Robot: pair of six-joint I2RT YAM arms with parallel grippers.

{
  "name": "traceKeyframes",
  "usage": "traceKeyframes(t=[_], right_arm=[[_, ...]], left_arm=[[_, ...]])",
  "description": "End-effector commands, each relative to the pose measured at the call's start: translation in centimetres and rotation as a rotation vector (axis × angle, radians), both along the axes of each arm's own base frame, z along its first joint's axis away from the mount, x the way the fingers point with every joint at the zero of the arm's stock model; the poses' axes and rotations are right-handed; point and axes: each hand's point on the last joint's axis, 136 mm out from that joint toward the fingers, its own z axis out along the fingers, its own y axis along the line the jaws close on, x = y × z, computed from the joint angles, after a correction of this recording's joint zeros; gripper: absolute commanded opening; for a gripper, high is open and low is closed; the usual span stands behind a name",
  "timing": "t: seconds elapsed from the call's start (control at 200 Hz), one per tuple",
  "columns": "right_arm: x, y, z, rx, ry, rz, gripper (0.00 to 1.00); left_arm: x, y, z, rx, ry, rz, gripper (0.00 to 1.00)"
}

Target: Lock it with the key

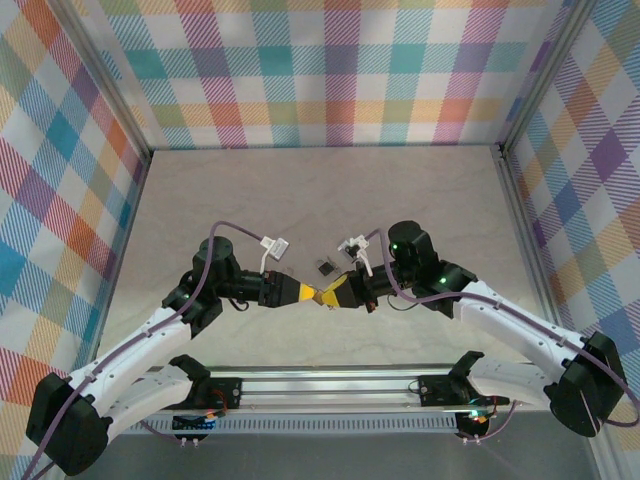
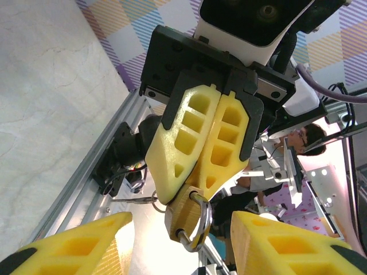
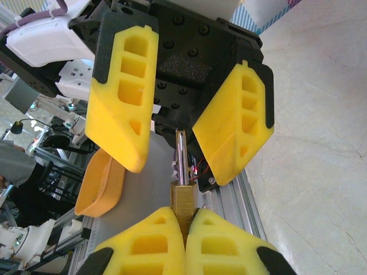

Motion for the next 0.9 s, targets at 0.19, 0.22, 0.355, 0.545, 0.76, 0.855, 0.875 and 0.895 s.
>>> traceKeyframes(t=[0.19,0.22,0.355,0.545,0.76,0.855,0.875,0.895], right_arm=[[-0.5,0.1,0.7,0.027,0.001,0.054,0.0],[-0.5,0.1,0.5,0.022,0.008,0.054,0.0],[-0.7,0.1,0.3,0.023,0.015,0.068,0.0],[-1.0,0.1,0.3,0.029,0.02,0.087,0.0],[-1.4,0.0,0.5,0.041,0.028,0.104,0.0],[-1.5,0.0,0.4,0.041,0.03,0.109,0.0],[-1.5,0.0,0.4,0.041,0.031,0.111,0.0],[-1.5,-0.1,0.4,0.04,0.032,0.112,0.0]], left_arm=[[-0.6,0.1,1.8,-0.029,-0.07,-0.015,0.42],[-0.6,0.1,1.8,-0.029,-0.073,-0.014,0.41],[-0.6,0.1,1.8,-0.022,-0.079,-0.012,0.4],[-0.6,0.2,1.9,-0.024,-0.086,-0.011,0.36],[-0.8,0.2,2.0,-0.026,-0.09,-0.018,0.32],[-0.8,0.2,2.1,-0.027,-0.094,-0.018,0.3],[-0.8,0.2,2.1,-0.027,-0.095,-0.018,0.3],[-0.8,0.2,2.0,-0.025,-0.094,-0.018,0.29]])
